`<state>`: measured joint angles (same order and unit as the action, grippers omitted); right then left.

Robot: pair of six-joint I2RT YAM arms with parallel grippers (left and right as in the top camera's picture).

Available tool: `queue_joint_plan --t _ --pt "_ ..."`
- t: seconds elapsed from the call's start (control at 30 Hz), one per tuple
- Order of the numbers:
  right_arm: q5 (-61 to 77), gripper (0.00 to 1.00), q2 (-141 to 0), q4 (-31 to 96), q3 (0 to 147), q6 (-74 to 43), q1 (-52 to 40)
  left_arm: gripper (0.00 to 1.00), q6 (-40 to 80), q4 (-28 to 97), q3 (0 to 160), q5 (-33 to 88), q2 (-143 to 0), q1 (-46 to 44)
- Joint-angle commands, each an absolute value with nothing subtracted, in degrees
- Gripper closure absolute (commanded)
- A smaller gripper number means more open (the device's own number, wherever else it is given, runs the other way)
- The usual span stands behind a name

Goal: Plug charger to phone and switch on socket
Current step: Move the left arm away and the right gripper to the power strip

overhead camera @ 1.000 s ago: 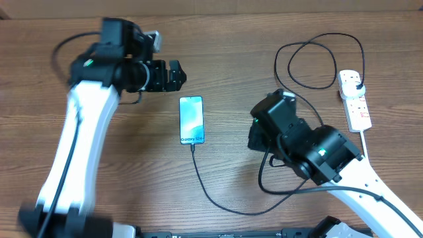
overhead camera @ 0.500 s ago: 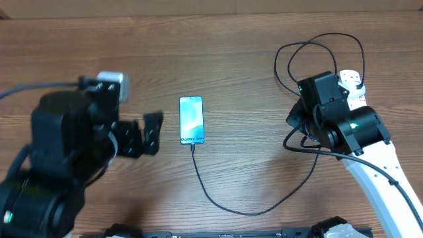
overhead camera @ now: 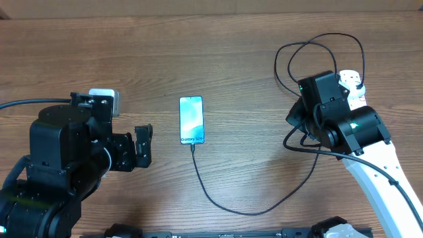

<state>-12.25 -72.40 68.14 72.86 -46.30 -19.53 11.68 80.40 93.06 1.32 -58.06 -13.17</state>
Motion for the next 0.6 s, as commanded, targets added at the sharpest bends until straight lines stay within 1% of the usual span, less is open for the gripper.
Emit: queue_joint_plan --t 0.0,0.4,0.5,0.57 --pt "-12.8 0.83 -72.5 67.9 74.2 -46.5 -19.3 0.0 12.3 80.5 93.4 0.4 -57.5 -13.5" --pt "-11.9 0.83 -72.5 69.8 74.2 -46.5 -19.3 0.01 12.3 80.8 93.4 0.4 -51.8 -13.2" --pt "-11.9 0.83 -72.5 69.7 74.2 -46.5 -19.2 0.01 12.3 80.8 93.4 0.4 -48.4 -10.8" --pt "-11.9 0.8 -72.5 69.8 74.2 -46.5 -19.1 0.0 12.3 80.8 93.4 0.4 -45.8 -8.4"
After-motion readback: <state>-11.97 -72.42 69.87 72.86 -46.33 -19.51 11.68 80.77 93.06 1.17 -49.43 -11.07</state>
